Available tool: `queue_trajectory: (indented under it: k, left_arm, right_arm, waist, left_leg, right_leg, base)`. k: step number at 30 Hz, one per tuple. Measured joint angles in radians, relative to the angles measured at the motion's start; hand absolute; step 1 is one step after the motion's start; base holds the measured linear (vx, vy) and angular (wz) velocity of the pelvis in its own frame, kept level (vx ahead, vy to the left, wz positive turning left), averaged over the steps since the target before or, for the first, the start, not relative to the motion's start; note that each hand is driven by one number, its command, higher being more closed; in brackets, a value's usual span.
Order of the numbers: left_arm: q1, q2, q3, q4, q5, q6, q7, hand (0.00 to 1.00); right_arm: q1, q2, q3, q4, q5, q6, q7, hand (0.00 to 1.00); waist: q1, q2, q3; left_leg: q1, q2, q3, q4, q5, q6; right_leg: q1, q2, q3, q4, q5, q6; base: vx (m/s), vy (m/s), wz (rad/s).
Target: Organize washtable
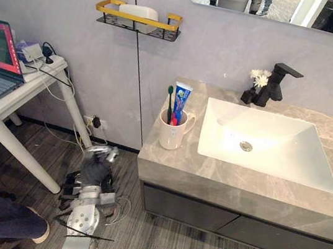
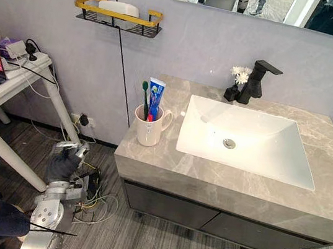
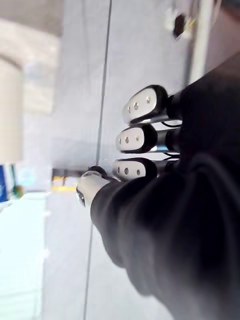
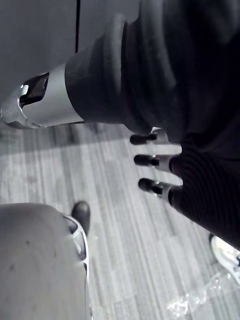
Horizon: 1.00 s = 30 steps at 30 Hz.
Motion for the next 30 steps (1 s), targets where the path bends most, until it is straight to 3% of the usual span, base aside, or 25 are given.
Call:
queue_trajectory:
  k: [8,14,19,30]
  left_arm:
    - [-0.047,0.102,-0.099,0.073,-0.073,0.03,-0.108,1.0]
    - [-0.139,0.139,-0.125,0.211,0.032,0.053,-0.106,1.0]
    - [-0.195,0.16,-0.123,0.265,0.124,0.067,-0.1,1.0]
    - [-0.267,0.18,-0.115,0.324,0.165,0.08,-0.052,1.0]
  right_arm:
    - [0.012,-0.017,0.051,-0.021,-0.032,0.011,0.013,0.0]
    - [0.001,-0.035,0.11,-0.04,-0.035,0.015,0.032,0.0]
    - [0.0,-0.034,0.117,-0.04,-0.037,0.015,0.044,0.0]
    - [-0.003,-0.037,0.149,-0.077,-0.046,0.014,0.051,0.0]
  waist:
    - [0.0,0.001,-0.006]
    - [-0.03,0.001,-0.006]
    - [-0.033,-0.005,-0.002]
    - [-0.057,-0.009,0.024]
  left_leg:
    - [0.02,0.017,0.027,-0.034,0.018,-0.013]
    - [0.014,0.025,0.055,-0.046,0.02,-0.014]
    - [0.02,0.026,0.08,-0.052,0.019,-0.015]
    - [0.003,0.026,0.109,-0.02,0.014,-0.013]
  right_leg:
    - [-0.013,0.025,0.022,-0.012,0.004,-0.005]
    - [-0.023,0.043,0.044,-0.051,0.029,-0.012]
    - [-0.024,0.047,0.068,-0.068,0.041,-0.016]
    - [-0.05,0.041,0.105,-0.065,0.064,-0.015]
  base:
    - [-0.03,-0.021,-0.08]
    - [0.02,-0.009,-0.17]
    - [0.0,0.008,-0.13]
    - [-0.07,0.001,-0.11]
